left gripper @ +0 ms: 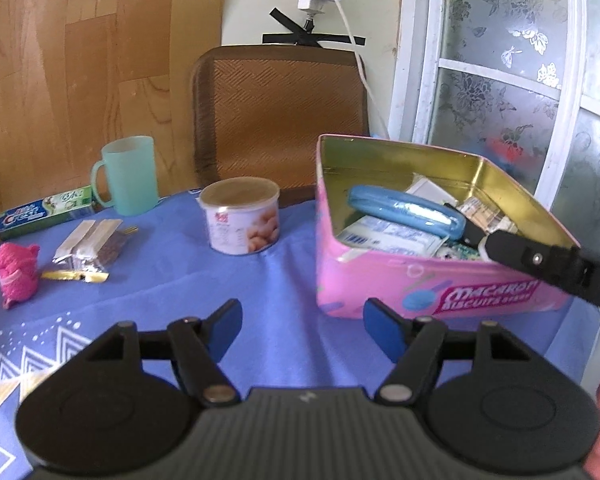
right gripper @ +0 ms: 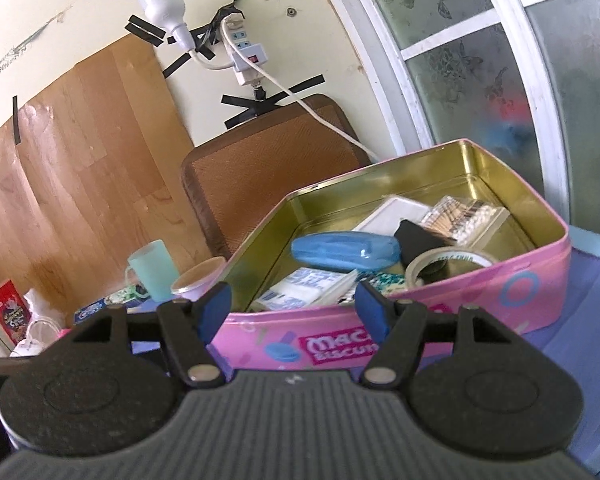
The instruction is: Organize soft objects
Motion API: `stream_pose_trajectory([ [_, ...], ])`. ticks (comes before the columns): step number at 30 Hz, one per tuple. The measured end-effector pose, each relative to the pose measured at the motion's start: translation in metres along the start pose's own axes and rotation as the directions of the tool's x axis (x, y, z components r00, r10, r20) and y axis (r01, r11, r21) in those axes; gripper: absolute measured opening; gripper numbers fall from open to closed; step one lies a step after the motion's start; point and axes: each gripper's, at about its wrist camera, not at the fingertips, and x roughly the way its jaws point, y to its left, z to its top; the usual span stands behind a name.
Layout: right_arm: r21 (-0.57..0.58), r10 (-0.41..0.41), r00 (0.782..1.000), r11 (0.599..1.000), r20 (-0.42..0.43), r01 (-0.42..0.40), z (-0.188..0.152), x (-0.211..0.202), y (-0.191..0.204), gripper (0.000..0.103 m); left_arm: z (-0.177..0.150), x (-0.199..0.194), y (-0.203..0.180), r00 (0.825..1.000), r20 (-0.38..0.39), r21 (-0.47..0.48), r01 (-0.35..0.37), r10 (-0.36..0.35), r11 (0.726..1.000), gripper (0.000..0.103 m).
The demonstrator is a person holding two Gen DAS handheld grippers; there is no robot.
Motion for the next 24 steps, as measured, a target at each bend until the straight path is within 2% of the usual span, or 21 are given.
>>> stream_pose_trajectory([
  [8,-0.019,0.005,1.0,1.0,-0.014,-0.005,-0.012,0.0,0.019,0.071,-0.017,0.003,0.02,0.999,-0.019,-0.019,-0.029,0.029,0.999,0.072],
  [11,-0.019,0.001,1.0,1.0,-0.015,-0.002,-0.014,0.001,0.023,0.071,-0.024,0.006,0.029,0.998,-0.023,-0.024,-0.051,0.05,0.998,0.076],
  [20,-0.039,-0.016,0.999,0.999,-0.028,0.015,-0.026,0.009,0.035,0.071,-0.04,0.018,0.046,0.997,0.002,-0.021,-0.078,0.078,0.997,0.078],
  [24,-0.052,-0.02,0.999,0.998,-0.041,0.018,-0.031,0.013,0.04,0.071,-0.041,0.021,0.058,0.999,0.003,-0.073,-0.041,0.042,0.996,0.078],
])
